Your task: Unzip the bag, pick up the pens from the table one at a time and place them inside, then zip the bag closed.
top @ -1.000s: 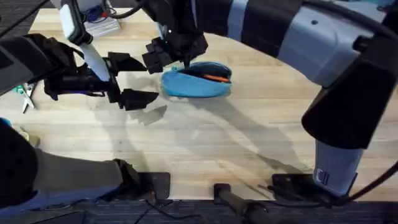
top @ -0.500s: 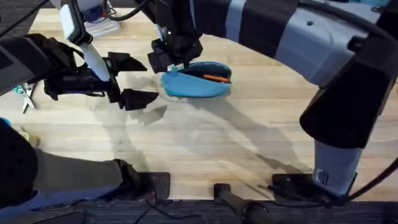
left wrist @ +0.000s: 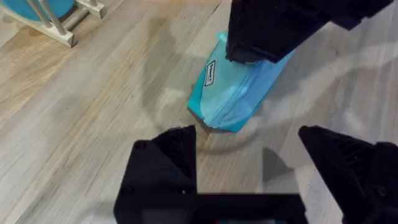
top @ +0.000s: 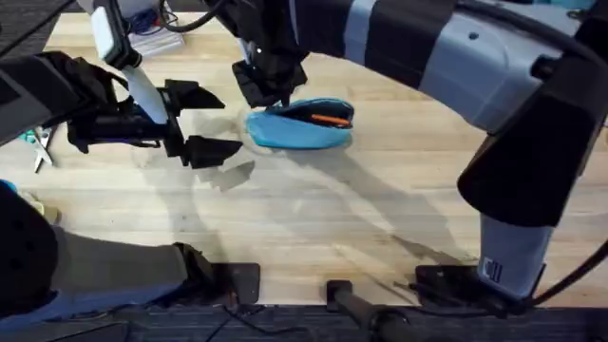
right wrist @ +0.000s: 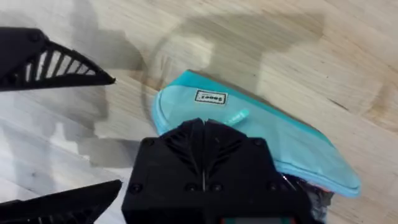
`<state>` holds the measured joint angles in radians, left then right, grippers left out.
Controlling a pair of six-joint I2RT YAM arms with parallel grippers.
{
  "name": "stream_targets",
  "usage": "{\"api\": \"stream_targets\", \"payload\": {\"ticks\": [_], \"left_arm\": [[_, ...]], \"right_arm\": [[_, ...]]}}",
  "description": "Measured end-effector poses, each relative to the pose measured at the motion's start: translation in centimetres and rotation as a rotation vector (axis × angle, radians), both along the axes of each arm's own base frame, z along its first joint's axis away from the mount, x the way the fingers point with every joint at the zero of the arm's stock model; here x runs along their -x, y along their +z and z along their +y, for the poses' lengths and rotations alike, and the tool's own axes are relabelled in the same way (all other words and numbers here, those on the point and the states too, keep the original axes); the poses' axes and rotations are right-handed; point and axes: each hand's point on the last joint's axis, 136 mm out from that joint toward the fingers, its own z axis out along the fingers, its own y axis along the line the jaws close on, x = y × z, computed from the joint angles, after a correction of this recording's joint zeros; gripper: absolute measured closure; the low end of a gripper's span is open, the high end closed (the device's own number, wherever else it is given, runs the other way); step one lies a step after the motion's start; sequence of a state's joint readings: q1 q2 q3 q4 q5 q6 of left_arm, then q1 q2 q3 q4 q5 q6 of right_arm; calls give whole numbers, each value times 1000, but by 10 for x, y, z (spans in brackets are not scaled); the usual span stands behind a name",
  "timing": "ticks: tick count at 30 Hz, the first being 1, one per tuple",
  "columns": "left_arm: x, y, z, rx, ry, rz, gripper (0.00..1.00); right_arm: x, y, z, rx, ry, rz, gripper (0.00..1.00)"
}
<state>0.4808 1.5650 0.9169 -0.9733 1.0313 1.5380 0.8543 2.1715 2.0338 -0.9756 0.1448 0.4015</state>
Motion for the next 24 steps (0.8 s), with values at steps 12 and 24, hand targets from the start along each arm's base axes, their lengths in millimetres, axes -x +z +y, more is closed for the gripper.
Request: {"api": "stream_targets", "payload": {"ticks": [12,24], "left_arm": [[0,0,0,0,0,0,8],[0,0,0,0,0,0,8]], "right_arm": [[0,0,0,4,11,-3,971],[-13,36,-1,14,25,-92,971]]}}
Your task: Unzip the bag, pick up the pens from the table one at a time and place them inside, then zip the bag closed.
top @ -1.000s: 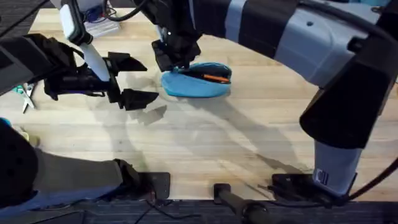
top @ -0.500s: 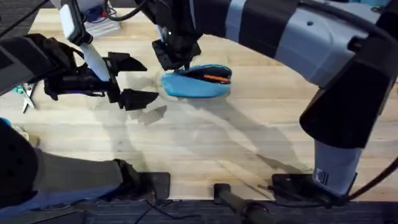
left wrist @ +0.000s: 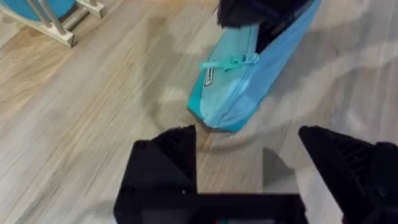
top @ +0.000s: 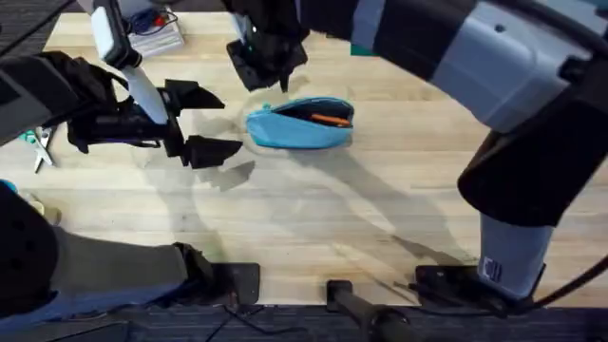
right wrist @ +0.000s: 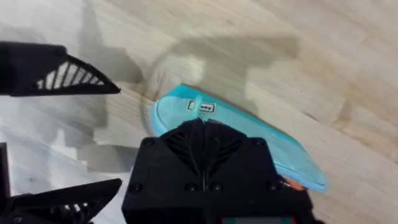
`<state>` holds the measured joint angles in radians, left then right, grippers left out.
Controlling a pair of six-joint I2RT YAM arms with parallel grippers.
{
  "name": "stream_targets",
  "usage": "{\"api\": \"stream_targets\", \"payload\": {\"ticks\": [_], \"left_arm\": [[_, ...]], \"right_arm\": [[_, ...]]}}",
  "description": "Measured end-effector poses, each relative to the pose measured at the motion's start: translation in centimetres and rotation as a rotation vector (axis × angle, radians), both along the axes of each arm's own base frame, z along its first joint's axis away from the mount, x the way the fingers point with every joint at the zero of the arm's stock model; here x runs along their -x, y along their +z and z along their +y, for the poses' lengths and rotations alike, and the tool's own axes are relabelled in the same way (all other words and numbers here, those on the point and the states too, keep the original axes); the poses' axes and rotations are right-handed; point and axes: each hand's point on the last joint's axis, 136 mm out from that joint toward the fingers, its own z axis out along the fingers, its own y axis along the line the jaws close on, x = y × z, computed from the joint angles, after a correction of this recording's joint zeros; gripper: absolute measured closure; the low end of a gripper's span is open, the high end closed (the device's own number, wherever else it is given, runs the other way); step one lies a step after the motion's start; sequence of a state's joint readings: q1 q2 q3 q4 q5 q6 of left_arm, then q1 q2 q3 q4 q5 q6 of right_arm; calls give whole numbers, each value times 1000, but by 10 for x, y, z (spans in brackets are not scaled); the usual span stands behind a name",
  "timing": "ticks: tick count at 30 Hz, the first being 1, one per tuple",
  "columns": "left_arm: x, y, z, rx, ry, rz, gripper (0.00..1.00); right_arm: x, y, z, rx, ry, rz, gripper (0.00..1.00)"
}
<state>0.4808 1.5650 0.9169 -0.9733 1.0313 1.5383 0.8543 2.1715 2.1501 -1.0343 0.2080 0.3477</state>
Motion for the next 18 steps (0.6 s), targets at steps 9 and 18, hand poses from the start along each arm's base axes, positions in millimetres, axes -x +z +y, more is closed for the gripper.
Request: {"api": "stream_targets", "payload": {"ticks": [9,18], "left_arm": [[0,0,0,0,0,0,7],[0,0,0,0,0,0,7]], "right_arm": [[2,21,-7,26,24,-17,971],[5,23,-10,38,27,-8,971]]}}
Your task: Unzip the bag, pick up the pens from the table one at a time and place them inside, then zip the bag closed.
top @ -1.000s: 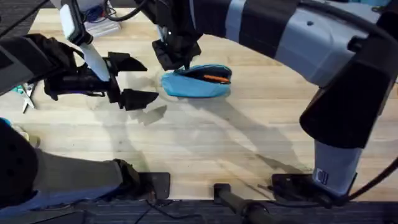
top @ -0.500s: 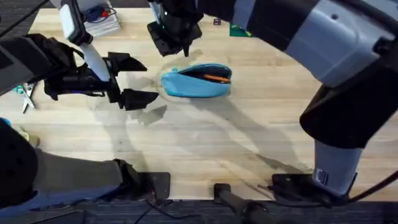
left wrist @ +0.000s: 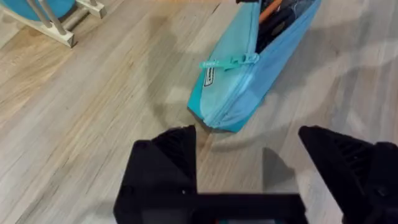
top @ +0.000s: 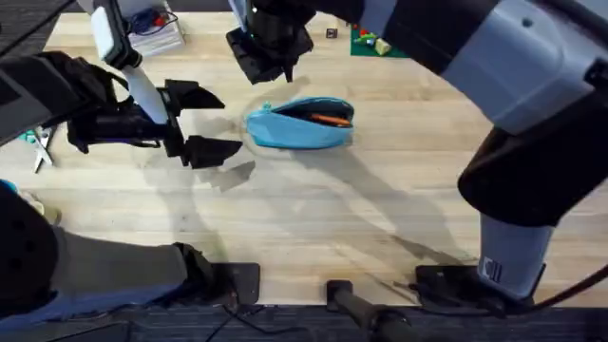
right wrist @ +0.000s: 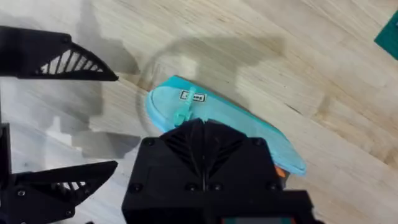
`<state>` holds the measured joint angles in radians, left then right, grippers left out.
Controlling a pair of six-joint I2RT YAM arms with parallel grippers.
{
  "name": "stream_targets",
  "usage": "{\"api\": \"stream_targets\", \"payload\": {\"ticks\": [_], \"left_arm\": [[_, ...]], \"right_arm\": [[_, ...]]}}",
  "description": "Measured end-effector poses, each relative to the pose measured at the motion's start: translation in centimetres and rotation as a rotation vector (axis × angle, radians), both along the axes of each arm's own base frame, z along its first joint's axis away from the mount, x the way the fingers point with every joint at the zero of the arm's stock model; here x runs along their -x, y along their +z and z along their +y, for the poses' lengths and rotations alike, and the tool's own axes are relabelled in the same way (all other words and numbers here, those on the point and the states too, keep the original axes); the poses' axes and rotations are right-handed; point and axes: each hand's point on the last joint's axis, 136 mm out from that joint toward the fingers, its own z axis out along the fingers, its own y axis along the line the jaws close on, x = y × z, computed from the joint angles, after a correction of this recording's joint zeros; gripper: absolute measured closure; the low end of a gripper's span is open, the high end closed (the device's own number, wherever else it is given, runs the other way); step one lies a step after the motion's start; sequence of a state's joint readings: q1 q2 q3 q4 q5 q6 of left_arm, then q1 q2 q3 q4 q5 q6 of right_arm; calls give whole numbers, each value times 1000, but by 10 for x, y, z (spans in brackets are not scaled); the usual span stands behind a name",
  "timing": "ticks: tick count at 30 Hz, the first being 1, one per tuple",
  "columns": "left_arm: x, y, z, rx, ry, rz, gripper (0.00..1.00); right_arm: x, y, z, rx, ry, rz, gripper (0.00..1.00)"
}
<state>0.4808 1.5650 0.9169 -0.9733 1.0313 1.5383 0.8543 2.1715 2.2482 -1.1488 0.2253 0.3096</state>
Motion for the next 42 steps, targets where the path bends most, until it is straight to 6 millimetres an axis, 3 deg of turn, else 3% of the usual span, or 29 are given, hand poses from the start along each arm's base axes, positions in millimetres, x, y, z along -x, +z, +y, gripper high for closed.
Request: {"api": "stream_targets", "payload": {"ticks": [15,19,38,39,42], "left_arm": [[0,0,0,0,0,0,7],[0,0,0,0,0,0,7],[0,0,0,0,0,0,8],[0,0,0,0,0,0,8],[0,0,0,0,0,0,8]], "right_arm": [[0,0,0,1,2,0,938],[1,0,-1,6,3,3,971],[24,-12,-28,122,3,104,968],[24,-12,-28,121,3,104,916],[23,-12,-27,118,3,101,492]]}}
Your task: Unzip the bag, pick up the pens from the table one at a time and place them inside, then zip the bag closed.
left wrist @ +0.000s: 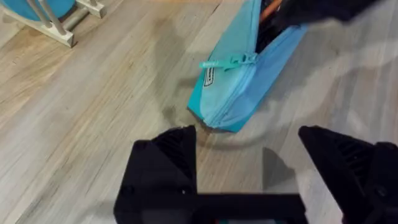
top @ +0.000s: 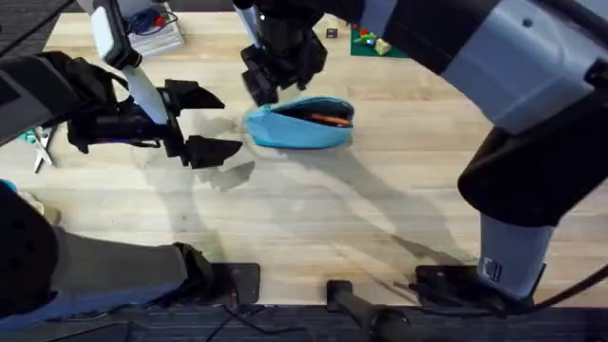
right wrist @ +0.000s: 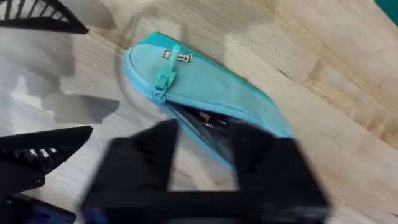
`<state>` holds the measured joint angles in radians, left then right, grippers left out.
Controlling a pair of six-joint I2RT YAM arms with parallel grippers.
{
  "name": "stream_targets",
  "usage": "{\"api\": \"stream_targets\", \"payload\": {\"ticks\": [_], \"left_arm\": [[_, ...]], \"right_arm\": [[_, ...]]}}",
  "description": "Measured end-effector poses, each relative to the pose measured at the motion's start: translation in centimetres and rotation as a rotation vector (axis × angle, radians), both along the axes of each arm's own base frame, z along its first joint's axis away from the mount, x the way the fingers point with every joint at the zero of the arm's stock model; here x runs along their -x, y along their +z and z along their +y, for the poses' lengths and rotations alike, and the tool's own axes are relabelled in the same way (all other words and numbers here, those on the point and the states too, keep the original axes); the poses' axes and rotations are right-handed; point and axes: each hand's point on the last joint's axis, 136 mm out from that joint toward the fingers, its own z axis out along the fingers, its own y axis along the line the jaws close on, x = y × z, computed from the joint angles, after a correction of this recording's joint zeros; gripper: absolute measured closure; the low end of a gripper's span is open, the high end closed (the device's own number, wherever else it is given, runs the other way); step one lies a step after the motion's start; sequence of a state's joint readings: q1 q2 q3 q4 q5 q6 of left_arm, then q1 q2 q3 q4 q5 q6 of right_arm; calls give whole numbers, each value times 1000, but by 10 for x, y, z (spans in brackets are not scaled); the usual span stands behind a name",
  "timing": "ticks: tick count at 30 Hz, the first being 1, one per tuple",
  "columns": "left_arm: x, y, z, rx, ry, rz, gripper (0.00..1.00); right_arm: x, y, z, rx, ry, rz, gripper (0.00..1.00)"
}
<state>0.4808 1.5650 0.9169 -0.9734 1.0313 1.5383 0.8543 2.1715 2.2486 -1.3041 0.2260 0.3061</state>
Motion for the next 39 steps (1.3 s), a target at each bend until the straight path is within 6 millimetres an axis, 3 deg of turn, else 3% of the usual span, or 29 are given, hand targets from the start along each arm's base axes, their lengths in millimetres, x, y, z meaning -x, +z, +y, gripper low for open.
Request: {"api": "stream_targets", "payload": {"ticks": [3,4,15,39], "left_arm": [[0,0,0,0,0,0,8],[0,0,0,0,0,0,8],[0,0,0,0,0,0,8],[0,0,0,0,0,0,8]], "right_arm": [[0,0,0,0,1,0,74],[0,0,0,1,3,-1,22],[7,0,16,-78,28,49,5],[-5,7,36,-169,40,1,5]]}}
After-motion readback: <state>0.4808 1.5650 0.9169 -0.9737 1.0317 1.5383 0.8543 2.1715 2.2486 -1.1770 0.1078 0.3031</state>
